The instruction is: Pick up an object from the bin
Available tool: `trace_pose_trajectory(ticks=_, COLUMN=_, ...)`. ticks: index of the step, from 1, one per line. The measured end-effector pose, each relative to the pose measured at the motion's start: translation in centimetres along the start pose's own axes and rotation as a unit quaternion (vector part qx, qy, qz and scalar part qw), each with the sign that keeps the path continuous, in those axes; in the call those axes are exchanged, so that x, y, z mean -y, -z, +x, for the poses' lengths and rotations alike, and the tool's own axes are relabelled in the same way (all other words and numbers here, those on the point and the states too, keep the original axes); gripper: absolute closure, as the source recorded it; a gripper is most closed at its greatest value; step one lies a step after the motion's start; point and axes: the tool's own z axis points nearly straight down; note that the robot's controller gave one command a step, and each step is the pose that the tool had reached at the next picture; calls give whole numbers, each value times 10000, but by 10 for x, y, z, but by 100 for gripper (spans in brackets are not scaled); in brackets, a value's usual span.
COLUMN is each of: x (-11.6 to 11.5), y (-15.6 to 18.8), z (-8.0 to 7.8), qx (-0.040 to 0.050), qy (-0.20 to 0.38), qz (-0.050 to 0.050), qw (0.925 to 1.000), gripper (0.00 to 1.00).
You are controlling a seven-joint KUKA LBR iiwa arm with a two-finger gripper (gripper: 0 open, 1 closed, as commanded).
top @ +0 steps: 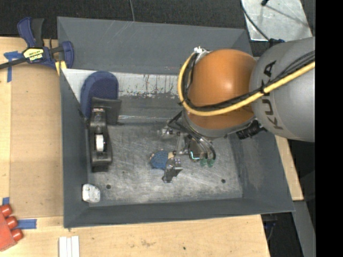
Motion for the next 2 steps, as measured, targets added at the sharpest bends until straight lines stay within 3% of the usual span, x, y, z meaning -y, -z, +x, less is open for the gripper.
trace_pose_trajectory(ticks=1, x=41, y=-138, z=-51, qx=15, qy=262, qz=8, qw=9997, gripper=0)
trace_pose_trajectory(ticks=2, x=39, y=-134, z=-51, qx=42, qy=265, qz=-3, qw=9996, gripper=100)
